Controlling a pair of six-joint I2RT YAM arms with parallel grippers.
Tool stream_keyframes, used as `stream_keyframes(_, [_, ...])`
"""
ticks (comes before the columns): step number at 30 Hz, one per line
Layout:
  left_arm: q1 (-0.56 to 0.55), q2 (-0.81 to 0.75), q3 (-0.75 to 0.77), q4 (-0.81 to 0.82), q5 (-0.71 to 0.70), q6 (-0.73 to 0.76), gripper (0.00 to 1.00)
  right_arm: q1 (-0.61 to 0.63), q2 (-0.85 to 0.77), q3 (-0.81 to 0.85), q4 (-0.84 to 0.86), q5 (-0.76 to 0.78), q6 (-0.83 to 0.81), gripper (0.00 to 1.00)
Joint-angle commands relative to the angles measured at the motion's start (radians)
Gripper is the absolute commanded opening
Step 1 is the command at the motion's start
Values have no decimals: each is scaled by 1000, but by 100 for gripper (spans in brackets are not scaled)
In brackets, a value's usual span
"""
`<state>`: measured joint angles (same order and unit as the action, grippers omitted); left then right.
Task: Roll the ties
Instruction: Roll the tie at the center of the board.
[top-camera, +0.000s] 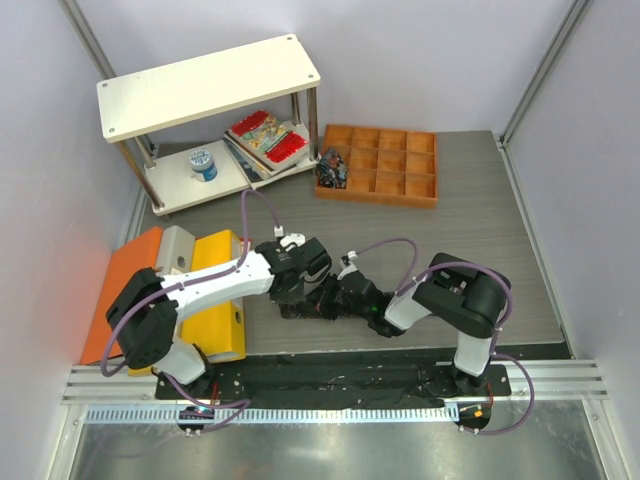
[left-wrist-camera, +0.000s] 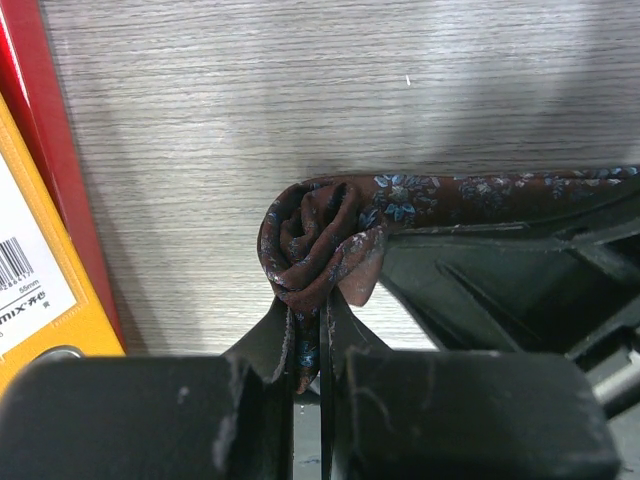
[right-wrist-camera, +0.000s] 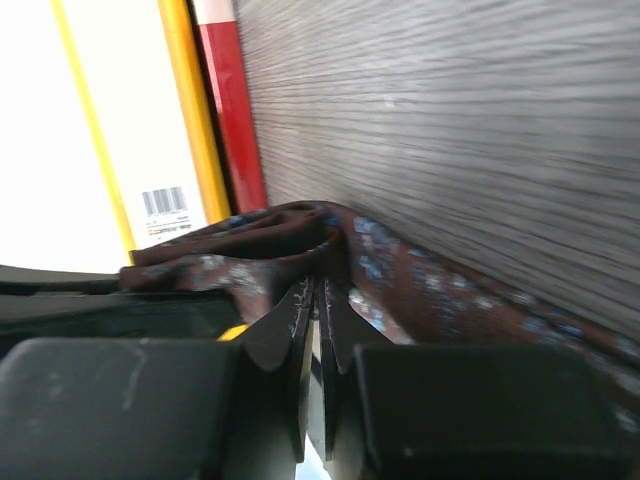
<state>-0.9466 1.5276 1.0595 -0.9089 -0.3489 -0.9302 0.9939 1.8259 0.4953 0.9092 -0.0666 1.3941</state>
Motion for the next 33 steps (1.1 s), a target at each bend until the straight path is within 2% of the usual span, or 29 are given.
stream_keyframes(1, [0,14,42,4,-7,-2,0,-8,13,34,112,-41,-6,12])
stream_keyframes(6, [-1,49,72,-4,16,-1,0,-43,46,9,221,-146,23,13])
stream_keyframes(10, [-20,112,103,-4,7,-7,0,-60,35,15,157,-193,14,13])
stream_keyframes(14, [-57,195,161,-48,-53,-28,0,-61,-23,34,-38,-190,-44,14])
stream_keyframes(19, [-89,298,246,-140,-145,-62,0,-61,-181,9,-286,-138,-101,14])
stream_keyframes(24, [-103,338,270,-153,-159,-76,0,-61,-361,-23,-521,-63,-141,17])
stream_keyframes(29, [-116,353,280,-142,-150,-65,0,-63,-583,-141,-628,-9,-129,18])
stream_keyframes(33, [-132,367,289,-117,-111,-41,7,-61,-769,-188,-803,53,-130,18])
